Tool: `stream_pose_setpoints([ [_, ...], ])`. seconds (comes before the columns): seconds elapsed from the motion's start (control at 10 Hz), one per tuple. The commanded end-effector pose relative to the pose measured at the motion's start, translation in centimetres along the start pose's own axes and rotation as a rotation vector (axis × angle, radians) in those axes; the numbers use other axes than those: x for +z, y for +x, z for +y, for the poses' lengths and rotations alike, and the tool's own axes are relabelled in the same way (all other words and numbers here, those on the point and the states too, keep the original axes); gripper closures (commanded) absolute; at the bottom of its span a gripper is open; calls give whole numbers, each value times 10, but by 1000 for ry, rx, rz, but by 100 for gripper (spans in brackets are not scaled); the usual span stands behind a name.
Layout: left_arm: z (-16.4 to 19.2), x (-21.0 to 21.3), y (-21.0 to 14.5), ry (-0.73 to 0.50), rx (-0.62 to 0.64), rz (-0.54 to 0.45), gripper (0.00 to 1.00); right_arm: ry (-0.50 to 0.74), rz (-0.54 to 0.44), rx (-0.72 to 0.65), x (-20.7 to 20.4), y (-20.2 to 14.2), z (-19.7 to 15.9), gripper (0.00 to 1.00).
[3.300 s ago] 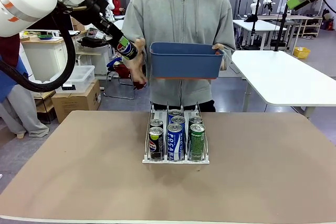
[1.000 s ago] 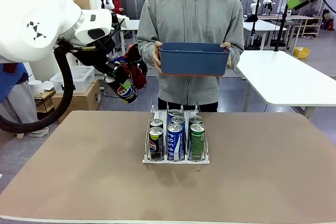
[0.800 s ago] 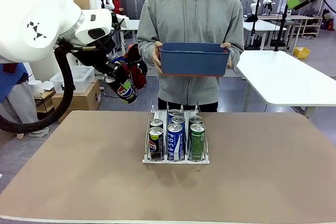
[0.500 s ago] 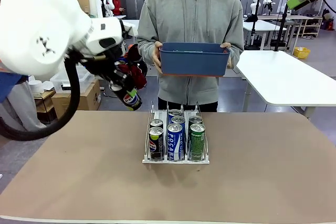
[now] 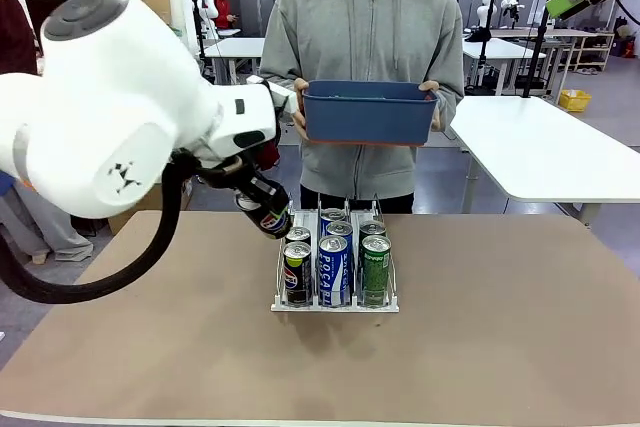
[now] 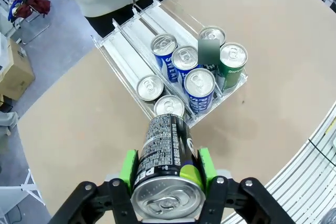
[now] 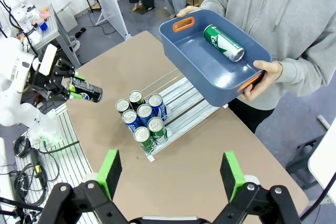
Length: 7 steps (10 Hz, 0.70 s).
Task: Fill the beverage cans into the dispenser.
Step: Place the picked Pepsi coke in the line of the Automatic Can Dispenser with the same cans.
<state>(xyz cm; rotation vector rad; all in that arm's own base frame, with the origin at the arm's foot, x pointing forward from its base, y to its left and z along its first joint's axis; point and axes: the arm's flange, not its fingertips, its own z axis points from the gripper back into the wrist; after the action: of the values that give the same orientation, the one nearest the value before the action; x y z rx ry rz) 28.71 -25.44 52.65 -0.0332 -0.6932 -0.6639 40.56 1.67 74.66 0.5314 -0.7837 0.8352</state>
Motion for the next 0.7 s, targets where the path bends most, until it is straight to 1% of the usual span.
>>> stream_pose_setpoints([
  [0.0,-15,-17,-19,37,-25,-17,42,1,0,-1,0,0,0,0],
  [0.2,-19,-26,-24,9,-55,31,42,1,0,-1,0,0,0,0],
  [0.6,-25,-53,-32,-53,-63,135,42,1,0,-1,0,0,0,0],
])
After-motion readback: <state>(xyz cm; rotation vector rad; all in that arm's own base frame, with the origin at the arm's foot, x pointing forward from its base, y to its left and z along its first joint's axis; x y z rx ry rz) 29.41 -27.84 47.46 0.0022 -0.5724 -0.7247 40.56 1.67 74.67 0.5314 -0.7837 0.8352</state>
